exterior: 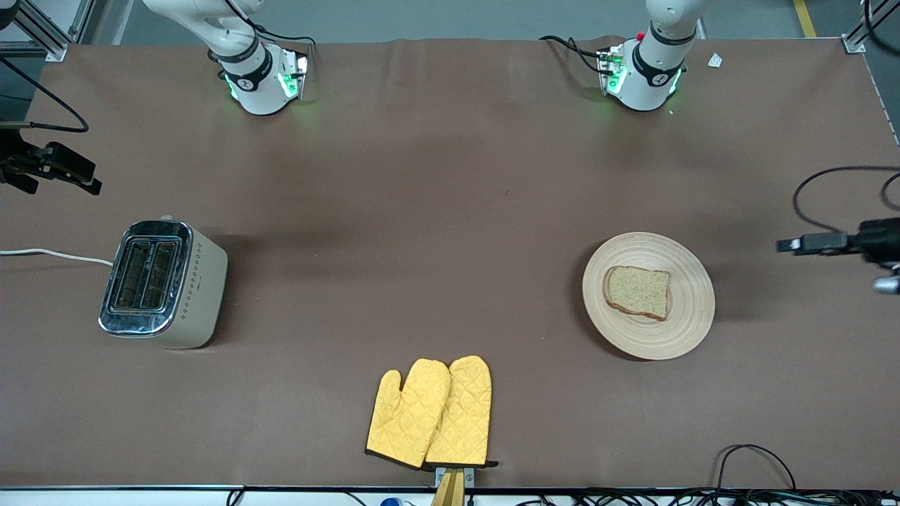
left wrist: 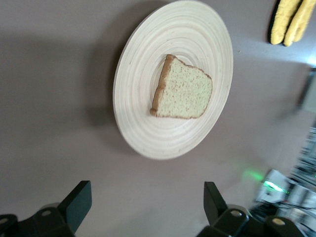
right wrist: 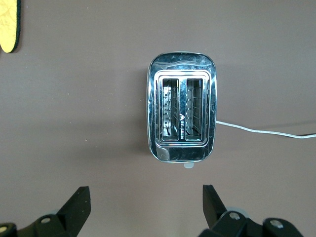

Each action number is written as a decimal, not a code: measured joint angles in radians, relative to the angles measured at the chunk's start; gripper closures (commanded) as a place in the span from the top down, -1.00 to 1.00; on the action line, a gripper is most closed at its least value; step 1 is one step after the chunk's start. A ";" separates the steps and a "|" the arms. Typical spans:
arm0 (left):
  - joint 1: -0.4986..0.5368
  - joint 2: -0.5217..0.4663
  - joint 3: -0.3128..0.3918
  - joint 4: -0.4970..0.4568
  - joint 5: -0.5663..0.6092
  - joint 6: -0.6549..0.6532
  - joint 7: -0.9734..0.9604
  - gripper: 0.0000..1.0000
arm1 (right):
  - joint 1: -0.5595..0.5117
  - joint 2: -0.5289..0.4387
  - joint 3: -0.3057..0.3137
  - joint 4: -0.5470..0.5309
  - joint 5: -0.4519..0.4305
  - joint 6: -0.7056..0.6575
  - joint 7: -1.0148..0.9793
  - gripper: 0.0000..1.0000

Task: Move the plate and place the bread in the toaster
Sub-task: 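Reach the left gripper toward the rim of the wooden plate, then grasp the rim of the wooden plate with the left gripper, then slide the plate toward the toaster with the left gripper while the right gripper reaches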

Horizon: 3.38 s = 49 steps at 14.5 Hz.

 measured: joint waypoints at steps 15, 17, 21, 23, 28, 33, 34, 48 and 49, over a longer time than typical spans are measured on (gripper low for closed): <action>-0.066 0.297 -0.017 0.104 -0.092 0.099 0.152 1.00 | -0.012 0.001 -0.001 0.056 0.000 0.004 0.005 1.00; -0.065 0.304 -0.017 0.104 -0.094 0.105 0.152 0.51 | -0.012 0.001 0.001 0.057 0.000 -0.005 0.005 1.00; -0.070 0.335 -0.018 0.104 -0.111 0.125 0.195 -0.49 | -0.008 0.002 0.008 0.058 0.000 -0.019 0.005 1.00; -0.070 0.338 -0.018 0.105 -0.111 0.127 0.200 -0.79 | -0.002 0.002 0.012 0.058 0.000 -0.019 0.005 1.00; -0.066 0.332 -0.030 0.123 -0.125 0.111 0.261 -1.00 | 0.001 0.002 0.009 0.060 0.021 -0.019 0.005 1.00; -0.088 0.324 -0.187 0.147 -0.118 0.114 0.126 -1.00 | -0.001 0.003 0.006 0.060 0.036 -0.034 0.005 1.00; -0.120 0.323 -0.223 0.147 -0.118 0.129 0.072 -1.00 | -0.001 0.003 0.007 0.060 0.036 -0.050 0.005 1.00; -0.910 0.428 -0.254 0.180 -0.551 0.794 -0.227 -0.98 | 0.139 0.314 0.016 0.009 0.081 0.160 0.267 1.00; -0.936 0.442 -0.254 0.188 -0.559 0.824 -0.227 -0.98 | 0.146 0.339 0.016 -0.003 0.082 0.196 0.291 1.00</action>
